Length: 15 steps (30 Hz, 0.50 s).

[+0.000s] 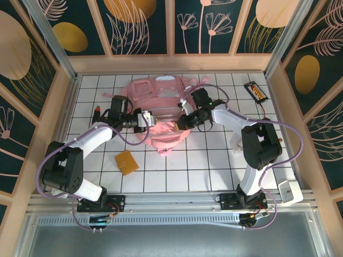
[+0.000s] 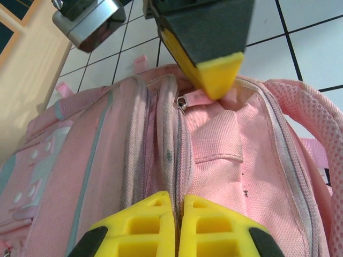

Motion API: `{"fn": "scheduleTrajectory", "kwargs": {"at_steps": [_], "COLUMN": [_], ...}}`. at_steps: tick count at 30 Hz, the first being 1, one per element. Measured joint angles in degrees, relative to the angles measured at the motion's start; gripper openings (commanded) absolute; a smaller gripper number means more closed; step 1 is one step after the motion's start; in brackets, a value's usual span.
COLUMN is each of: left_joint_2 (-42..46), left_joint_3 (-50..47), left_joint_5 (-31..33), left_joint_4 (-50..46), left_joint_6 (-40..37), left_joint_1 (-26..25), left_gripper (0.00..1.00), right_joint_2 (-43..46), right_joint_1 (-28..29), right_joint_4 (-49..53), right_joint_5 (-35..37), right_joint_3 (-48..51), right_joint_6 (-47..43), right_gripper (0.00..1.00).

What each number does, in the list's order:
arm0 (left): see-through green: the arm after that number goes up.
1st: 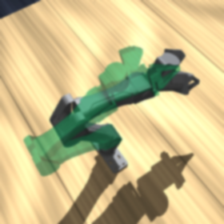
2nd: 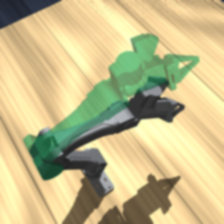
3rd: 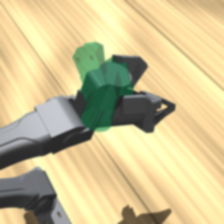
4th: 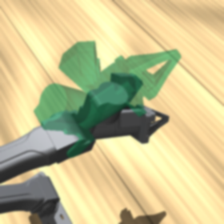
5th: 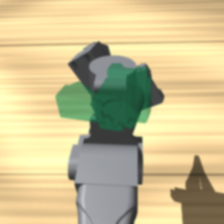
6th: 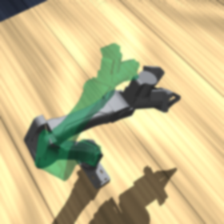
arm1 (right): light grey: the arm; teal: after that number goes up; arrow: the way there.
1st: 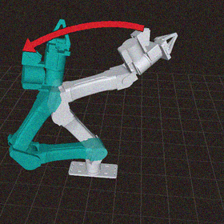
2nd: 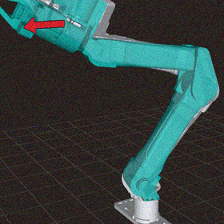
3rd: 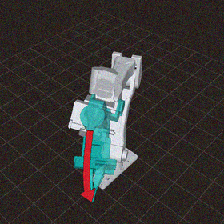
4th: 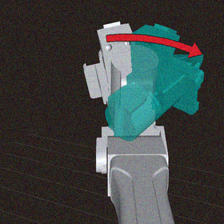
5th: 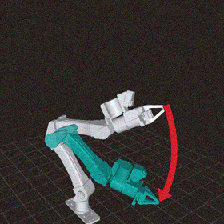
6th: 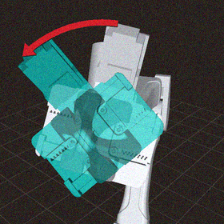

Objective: Pack the student bag

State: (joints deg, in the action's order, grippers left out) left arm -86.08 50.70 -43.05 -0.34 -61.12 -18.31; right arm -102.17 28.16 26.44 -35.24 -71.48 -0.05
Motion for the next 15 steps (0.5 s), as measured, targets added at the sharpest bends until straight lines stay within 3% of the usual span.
{"fn": "scheduleTrajectory", "kwargs": {"at_steps": [6, 9, 10, 11, 13, 14, 15], "left_joint_2": [1.7, 2.8, 3.0, 3.1, 3.4, 3.5, 3.6], "left_joint_3": [-1.3, -2.3, -2.6, -2.8, -3.3, -3.5, -3.7], "left_joint_5": [-0.2, 0.0, 0.0, 0.0, 0.0, 0.1, 0.3], "left_joint_4": [-0.3, -0.3, -0.3, -0.3, -0.3, -0.3, -0.2], "left_joint_6": [-0.9, -1.2, -1.2, -1.2, -1.2, -1.2, -1.4], "left_joint_1": [1.2, 1.3, 1.4, 1.4, 1.4, 1.4, 1.4], "left_gripper": [0.00, 0.00, 0.00, 0.00, 0.00, 0.04, 0.33], "right_joint_2": [-1.2, -2.3, -2.4, -2.3, -2.0, -1.7, -1.0], "right_joint_1": [-7.8, -8.8, -8.6, -8.2, -7.1, -6.5, -5.8], "right_joint_4": [-5.0, -6.7, -7.3, -7.9, -9.5, -10.1, -11.0], "right_joint_5": [7.8, 7.8, 6.3, 4.3, -1.1, -3.0, -4.9], "right_joint_3": [0.1, 0.1, 0.3, 0.6, 1.6, 2.2, 3.1], "right_joint_6": [4.7, 4.9, 4.6, 4.1, 1.5, 0.5, -0.3], "right_gripper": [0.00, 0.02, 0.18, 0.27, 0.33, 0.33, 0.34]}}
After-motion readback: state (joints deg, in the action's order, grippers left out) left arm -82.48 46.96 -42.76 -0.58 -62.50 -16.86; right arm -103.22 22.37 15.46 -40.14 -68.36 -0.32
